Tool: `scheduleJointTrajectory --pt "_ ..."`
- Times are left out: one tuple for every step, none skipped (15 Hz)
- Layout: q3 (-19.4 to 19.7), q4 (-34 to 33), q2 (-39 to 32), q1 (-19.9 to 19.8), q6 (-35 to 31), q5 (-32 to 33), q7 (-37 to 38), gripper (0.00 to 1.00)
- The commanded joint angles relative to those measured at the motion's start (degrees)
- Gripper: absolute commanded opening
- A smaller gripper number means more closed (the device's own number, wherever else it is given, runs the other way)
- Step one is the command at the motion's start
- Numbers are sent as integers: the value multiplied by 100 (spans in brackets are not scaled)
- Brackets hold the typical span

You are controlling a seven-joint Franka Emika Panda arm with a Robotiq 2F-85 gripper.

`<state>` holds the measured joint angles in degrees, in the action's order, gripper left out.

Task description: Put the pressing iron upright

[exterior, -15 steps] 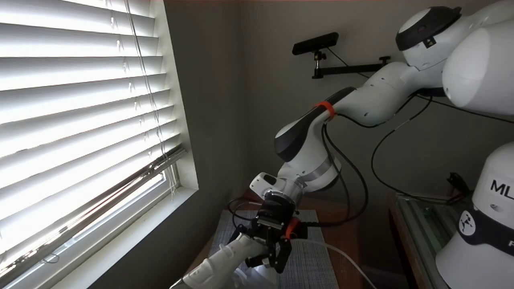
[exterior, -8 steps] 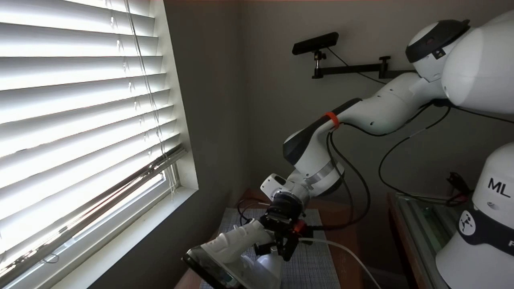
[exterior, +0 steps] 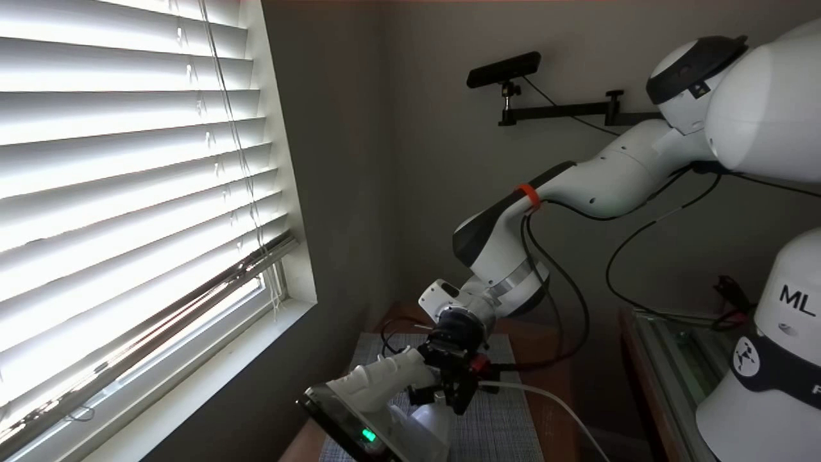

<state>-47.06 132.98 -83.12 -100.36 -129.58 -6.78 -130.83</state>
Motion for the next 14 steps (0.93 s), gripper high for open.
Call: scheduleJointTrajectory --pt "112 -198 93 191 93 -122 -193 0" --pt "128 -201 117 200 77 -112 -191 0" --pt "144 -204 132 203 69 -108 -188 0" --pt "155 -206 141 199 76 -106 -191 0" --pt "176 -207 168 212 54 -94 -183 0" --pt "189 -199 190 218 -30 -91 -186 0" --pt "215 -195 229 237 -66 -71 -183 0" --pt "240 -188 264 246 -91 -68 -179 0" --pt "273 -181 319 276 -164 -52 -171 0" --pt "314 -196 356 315 -228 -46 -166 0" --pt "344 -211 383 350 -262 -52 -163 0" --pt "374 -217 421 392 -322 -51 -156 0" --pt "394 -221 450 425 -357 -56 -151 0" --pt "412 -225 476 458 -395 -63 -147 0"
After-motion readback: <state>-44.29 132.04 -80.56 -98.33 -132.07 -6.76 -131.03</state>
